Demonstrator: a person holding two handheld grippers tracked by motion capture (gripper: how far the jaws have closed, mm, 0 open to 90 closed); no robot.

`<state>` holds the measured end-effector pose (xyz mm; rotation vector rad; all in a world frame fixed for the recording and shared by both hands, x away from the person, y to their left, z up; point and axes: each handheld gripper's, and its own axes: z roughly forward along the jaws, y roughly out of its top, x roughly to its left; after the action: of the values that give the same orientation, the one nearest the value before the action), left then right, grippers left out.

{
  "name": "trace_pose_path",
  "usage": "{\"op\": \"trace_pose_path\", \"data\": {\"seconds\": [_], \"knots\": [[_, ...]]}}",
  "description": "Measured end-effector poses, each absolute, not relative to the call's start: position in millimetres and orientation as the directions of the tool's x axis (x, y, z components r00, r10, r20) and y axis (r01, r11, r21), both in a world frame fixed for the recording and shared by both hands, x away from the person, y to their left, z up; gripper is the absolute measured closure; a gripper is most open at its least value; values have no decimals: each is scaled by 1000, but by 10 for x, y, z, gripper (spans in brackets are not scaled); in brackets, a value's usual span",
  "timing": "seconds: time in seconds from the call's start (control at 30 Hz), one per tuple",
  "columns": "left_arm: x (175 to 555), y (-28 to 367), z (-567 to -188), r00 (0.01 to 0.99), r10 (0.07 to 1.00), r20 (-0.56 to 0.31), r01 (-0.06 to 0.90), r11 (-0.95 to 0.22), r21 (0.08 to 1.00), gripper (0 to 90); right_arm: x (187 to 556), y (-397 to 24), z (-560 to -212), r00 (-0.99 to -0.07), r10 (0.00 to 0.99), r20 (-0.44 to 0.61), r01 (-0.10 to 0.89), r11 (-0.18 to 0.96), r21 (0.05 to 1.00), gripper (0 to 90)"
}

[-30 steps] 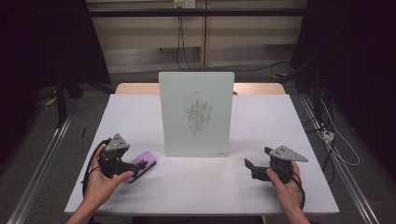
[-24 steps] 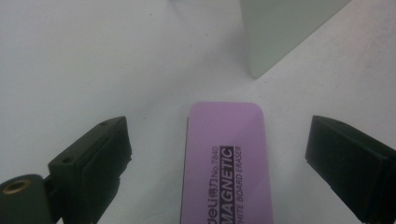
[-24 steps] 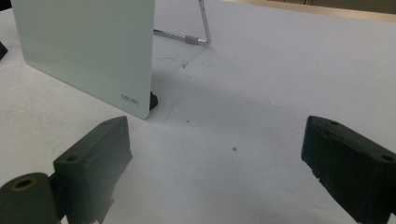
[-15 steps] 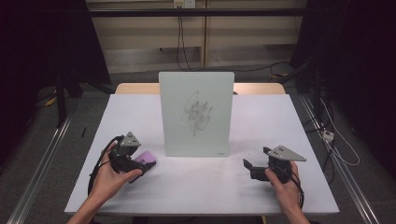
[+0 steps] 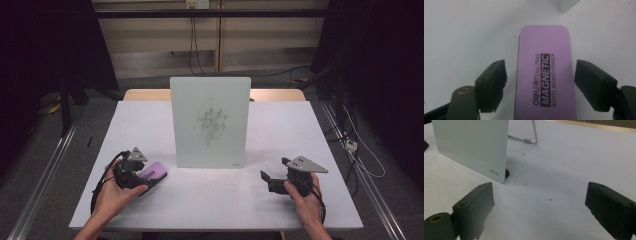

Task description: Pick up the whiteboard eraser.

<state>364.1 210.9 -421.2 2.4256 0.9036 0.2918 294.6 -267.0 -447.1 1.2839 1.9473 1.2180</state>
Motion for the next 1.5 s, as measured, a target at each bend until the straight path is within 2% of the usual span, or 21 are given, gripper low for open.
{"op": "trace_pose_path", "data": {"seconds": [0.1, 0.37, 0.9, 1.5], "knots": [[3644, 2121, -4239, 759, 651, -3, 551, -640, 536, 312, 2945, -2672, -4471, -427, 902, 61, 449, 153, 880, 84], [3640, 2076, -4241, 768, 640, 21, 538, -663, 521, 404, 2950, -2669, -4474, -428, 902, 59, 451, 156, 879, 84], [3641, 2090, -4228, 774, 634, 11, 535, -662, 525, 411, 2952, -2662, -4469, -425, 903, 62, 454, 154, 877, 82], [3573, 2196, -4121, 744, 668, -27, 511, -542, 667, 411, 2970, -2641, -4481, -421, 905, 62, 457, 153, 876, 81]]}}
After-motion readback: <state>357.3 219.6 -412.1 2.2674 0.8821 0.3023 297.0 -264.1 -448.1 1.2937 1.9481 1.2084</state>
